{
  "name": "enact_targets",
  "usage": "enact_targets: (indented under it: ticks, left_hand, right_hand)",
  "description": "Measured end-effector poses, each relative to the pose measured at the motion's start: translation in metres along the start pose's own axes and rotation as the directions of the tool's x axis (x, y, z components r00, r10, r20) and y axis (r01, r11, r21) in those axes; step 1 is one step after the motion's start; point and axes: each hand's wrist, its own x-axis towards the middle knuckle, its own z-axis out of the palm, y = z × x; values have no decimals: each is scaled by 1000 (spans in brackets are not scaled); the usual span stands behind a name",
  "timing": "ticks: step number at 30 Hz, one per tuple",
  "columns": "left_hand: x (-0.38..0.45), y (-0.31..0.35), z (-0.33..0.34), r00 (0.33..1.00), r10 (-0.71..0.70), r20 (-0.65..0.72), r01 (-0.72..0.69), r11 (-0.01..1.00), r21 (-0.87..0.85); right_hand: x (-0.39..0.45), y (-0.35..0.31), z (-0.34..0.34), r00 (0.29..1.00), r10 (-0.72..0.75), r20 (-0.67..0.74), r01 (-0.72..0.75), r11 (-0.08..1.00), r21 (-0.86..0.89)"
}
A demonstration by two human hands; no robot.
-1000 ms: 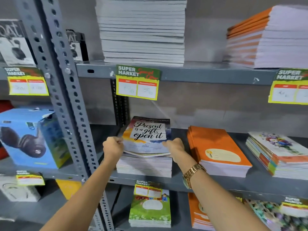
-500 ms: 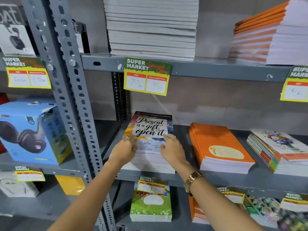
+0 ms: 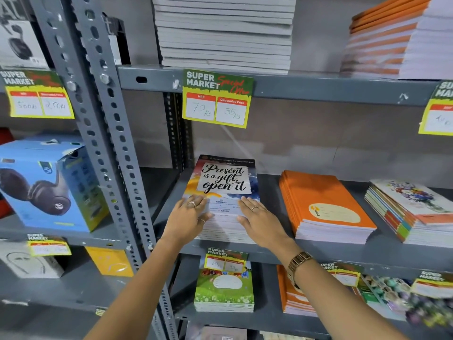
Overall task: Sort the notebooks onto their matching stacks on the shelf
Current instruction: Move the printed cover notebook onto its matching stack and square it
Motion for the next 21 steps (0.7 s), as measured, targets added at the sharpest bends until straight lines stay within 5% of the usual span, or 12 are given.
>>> enact_targets:
  ticks: [21]
  left_hand:
    - [-2,-3,11,996,-14,-86,17,999,39]
  right_hand:
    - [-5,-4,6,994,-7,-108,9,1000,19]
